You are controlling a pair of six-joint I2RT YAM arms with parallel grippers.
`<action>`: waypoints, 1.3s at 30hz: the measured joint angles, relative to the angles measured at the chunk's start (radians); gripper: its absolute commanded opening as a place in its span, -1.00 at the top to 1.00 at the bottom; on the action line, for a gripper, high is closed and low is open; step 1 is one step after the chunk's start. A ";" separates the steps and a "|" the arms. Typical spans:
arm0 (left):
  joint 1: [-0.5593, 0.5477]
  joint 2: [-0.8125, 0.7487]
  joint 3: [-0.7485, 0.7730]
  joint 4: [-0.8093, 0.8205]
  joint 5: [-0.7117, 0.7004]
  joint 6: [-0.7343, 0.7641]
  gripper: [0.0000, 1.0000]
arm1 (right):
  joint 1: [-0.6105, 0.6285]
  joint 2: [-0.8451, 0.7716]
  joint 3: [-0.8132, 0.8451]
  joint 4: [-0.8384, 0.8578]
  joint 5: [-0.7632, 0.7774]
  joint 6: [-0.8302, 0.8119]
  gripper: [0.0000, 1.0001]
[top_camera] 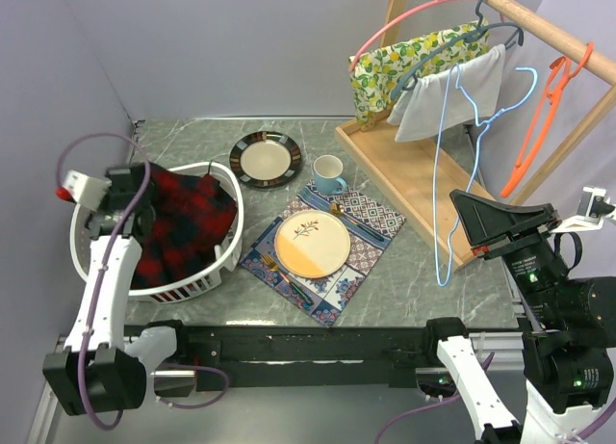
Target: Remove the skirt from the hanger
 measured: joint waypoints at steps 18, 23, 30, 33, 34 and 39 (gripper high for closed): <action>0.002 -0.006 -0.029 0.263 0.388 0.210 -0.55 | 0.000 0.018 0.000 -0.019 0.021 -0.005 1.00; 0.002 0.099 -0.128 0.292 0.391 0.174 -0.47 | 0.000 0.021 0.000 -0.048 0.042 -0.015 1.00; 0.002 0.114 -0.249 0.335 0.356 0.045 -0.57 | 0.000 0.026 0.000 -0.079 0.098 -0.019 1.00; 0.002 0.106 -0.233 0.312 0.335 0.001 -0.71 | 0.000 0.029 0.000 -0.085 0.122 -0.019 1.00; 0.002 0.101 -0.220 0.297 0.330 -0.003 -0.74 | 0.000 0.031 0.000 -0.087 0.135 -0.019 1.00; 0.002 0.029 -0.107 0.206 0.325 -0.002 -0.76 | 0.000 0.063 0.000 -0.089 0.222 -0.015 1.00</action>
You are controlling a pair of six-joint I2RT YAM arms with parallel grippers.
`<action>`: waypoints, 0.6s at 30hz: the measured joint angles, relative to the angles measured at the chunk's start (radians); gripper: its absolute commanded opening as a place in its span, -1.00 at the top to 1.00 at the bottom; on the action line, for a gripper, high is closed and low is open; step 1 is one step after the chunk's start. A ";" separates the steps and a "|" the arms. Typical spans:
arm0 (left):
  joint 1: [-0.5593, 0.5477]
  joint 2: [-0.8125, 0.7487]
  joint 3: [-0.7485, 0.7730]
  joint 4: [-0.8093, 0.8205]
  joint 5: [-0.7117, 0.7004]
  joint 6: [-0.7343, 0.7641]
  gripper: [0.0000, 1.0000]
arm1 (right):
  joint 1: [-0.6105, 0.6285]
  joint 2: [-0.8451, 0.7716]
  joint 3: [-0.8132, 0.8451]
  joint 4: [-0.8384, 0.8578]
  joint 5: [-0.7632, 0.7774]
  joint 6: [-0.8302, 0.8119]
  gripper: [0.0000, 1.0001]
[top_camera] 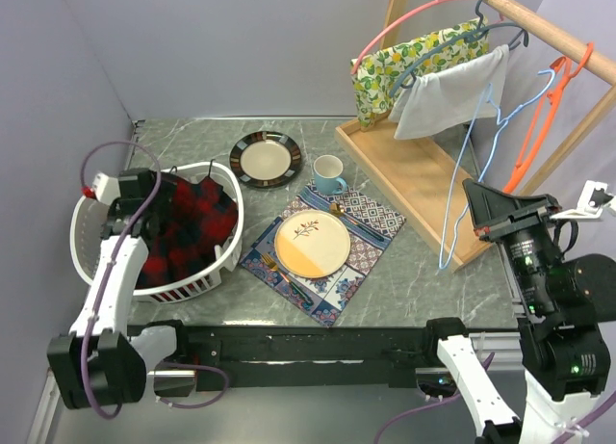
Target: Remove the skirt from the hanger
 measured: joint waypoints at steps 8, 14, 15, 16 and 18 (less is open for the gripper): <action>0.002 -0.165 0.111 -0.002 0.018 0.146 -0.89 | 0.000 0.067 -0.010 0.005 0.127 -0.005 1.00; 0.002 -0.129 0.172 0.060 0.269 0.373 -0.99 | 0.000 0.140 -0.005 0.006 0.246 -0.013 1.00; 0.002 -0.117 0.184 0.068 0.299 0.389 -0.99 | 0.000 0.152 -0.002 0.006 0.262 -0.014 1.00; 0.002 -0.101 0.202 0.073 0.344 0.412 -0.99 | 0.000 0.166 0.005 0.008 0.279 -0.015 1.00; 0.002 -0.065 0.240 0.086 0.429 0.451 -0.99 | 0.000 0.193 0.011 0.025 0.309 -0.019 1.00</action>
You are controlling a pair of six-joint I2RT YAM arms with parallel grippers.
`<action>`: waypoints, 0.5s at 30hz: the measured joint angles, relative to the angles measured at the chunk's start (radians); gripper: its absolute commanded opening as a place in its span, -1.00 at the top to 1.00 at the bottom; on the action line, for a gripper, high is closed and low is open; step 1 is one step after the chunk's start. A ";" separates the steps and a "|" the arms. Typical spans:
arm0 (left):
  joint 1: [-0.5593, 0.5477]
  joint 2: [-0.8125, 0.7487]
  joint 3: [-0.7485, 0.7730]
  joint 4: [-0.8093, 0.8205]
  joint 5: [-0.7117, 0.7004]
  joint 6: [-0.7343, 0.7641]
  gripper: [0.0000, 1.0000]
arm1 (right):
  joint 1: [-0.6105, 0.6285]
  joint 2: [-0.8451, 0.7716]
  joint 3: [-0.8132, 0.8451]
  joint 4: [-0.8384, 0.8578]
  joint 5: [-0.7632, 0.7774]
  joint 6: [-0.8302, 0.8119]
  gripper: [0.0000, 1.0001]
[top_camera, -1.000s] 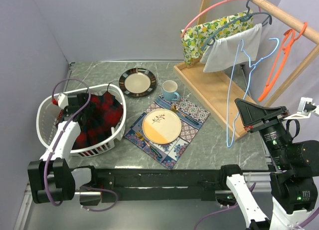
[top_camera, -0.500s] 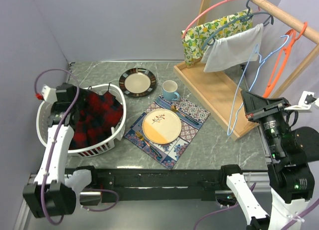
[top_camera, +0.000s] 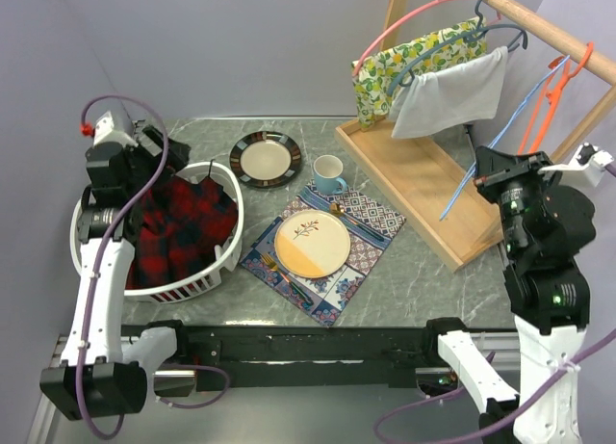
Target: Remove the skirt from the hanger
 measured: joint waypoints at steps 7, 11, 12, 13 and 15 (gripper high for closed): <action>-0.049 0.037 -0.029 0.080 0.128 0.106 -0.99 | 0.000 0.103 0.018 0.074 0.100 -0.015 1.00; -0.076 0.010 -0.096 0.078 0.134 0.143 -0.99 | 0.000 0.154 0.027 0.127 0.130 -0.030 1.00; -0.079 0.004 -0.103 0.082 0.133 0.149 -0.99 | 0.000 0.164 0.031 0.137 0.135 -0.032 1.00; -0.081 -0.006 -0.113 0.091 0.132 0.154 -0.99 | 0.000 0.179 0.033 0.152 0.138 -0.037 1.00; -0.084 -0.033 -0.126 0.101 0.132 0.158 -0.99 | 0.000 0.212 0.046 0.169 0.143 -0.045 1.00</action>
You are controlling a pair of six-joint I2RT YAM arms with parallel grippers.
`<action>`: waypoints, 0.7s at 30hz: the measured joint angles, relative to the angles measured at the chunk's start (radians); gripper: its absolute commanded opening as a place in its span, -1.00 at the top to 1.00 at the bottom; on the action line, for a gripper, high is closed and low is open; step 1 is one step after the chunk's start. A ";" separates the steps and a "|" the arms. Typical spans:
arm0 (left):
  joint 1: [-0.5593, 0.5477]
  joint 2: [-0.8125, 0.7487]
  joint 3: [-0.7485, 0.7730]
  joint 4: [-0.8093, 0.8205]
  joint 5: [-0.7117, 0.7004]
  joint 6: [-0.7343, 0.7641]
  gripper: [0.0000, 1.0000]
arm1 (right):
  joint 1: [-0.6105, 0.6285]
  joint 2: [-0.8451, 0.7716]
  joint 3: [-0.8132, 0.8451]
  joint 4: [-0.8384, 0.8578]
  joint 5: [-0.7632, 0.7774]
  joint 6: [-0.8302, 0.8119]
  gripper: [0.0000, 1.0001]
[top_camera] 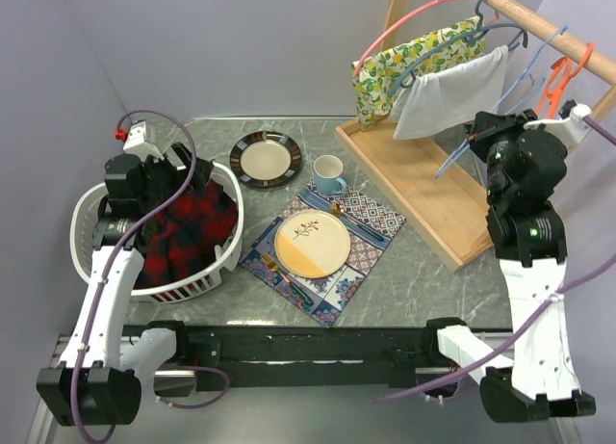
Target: Remove the skirt from the hanger
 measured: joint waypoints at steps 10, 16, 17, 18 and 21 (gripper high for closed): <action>-0.002 -0.037 -0.002 0.033 -0.005 0.006 -0.99 | 0.000 0.105 0.092 0.023 0.046 -0.024 1.00; -0.002 -0.033 -0.002 0.034 -0.006 0.008 -0.99 | -0.001 0.170 0.171 0.016 0.085 -0.033 1.00; -0.002 -0.034 -0.002 0.034 -0.008 0.009 -0.99 | -0.002 0.178 0.177 0.015 0.087 -0.033 1.00; -0.002 -0.034 -0.002 0.034 -0.010 0.010 -0.99 | -0.003 0.185 0.180 0.013 0.089 -0.033 1.00; -0.002 -0.034 -0.003 0.033 -0.015 0.011 -0.99 | -0.011 0.203 0.180 0.006 0.090 -0.032 1.00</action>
